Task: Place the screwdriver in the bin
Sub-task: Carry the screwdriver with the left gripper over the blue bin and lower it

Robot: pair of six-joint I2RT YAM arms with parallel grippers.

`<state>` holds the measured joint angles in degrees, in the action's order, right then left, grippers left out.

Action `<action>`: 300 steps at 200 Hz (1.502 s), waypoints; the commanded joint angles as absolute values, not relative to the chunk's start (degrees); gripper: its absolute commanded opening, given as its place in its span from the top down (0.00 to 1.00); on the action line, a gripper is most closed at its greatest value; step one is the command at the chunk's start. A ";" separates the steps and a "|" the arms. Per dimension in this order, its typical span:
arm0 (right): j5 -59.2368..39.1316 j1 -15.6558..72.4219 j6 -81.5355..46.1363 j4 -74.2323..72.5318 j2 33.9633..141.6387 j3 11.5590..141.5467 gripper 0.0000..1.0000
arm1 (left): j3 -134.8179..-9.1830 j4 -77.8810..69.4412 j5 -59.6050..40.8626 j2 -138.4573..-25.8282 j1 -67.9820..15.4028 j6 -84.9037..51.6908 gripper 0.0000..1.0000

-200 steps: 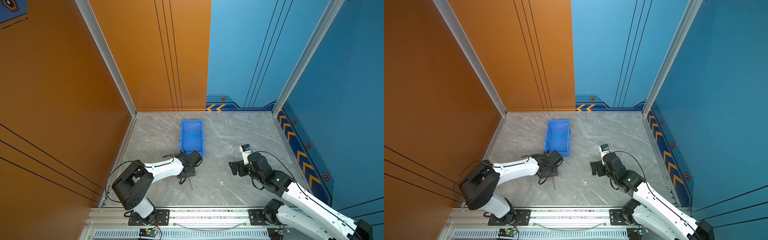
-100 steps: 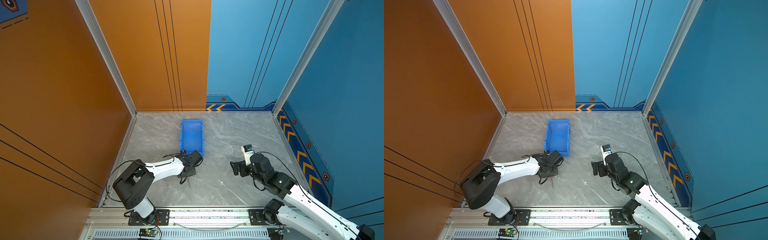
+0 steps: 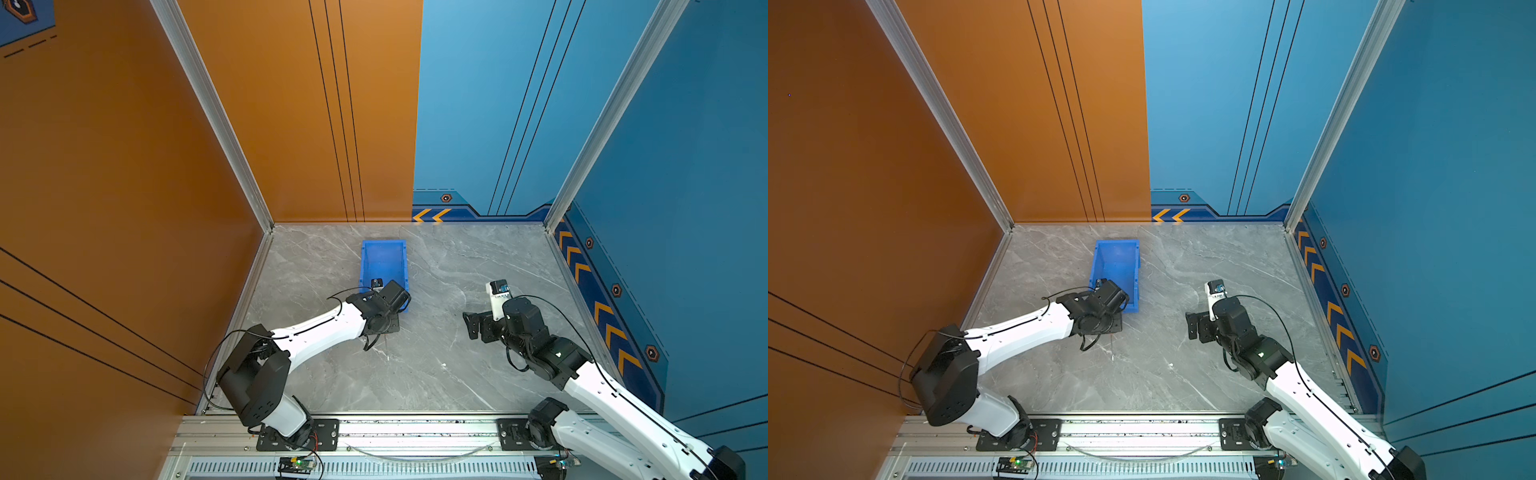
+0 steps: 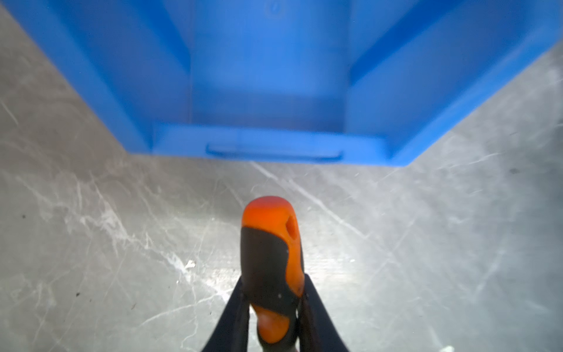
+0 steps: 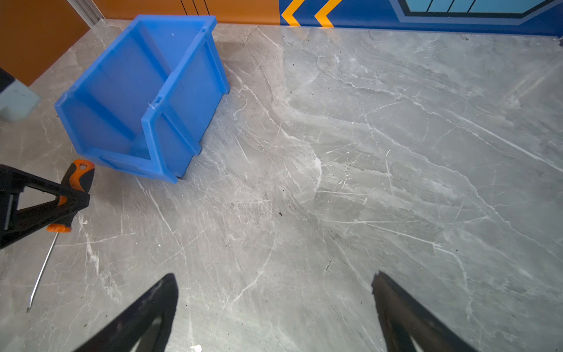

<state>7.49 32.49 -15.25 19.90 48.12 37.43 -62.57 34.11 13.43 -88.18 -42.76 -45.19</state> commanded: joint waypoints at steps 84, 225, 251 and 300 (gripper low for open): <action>5.47 30.23 -13.88 14.36 57.86 46.29 0.00 | -88.72 37.18 8.24 -102.81 -29.62 -26.77 1.00; -15.44 39.64 2.29 8.08 61.29 45.60 0.00 | -99.21 35.42 8.95 -120.86 -27.90 -25.00 1.00; -14.23 42.21 2.39 7.24 62.72 46.13 0.00 | -99.65 35.39 9.52 -122.44 -27.88 -25.48 1.00; -12.82 43.35 -1.11 3.13 64.16 45.37 0.00 | -99.93 35.04 11.83 -124.97 -28.85 -26.74 1.00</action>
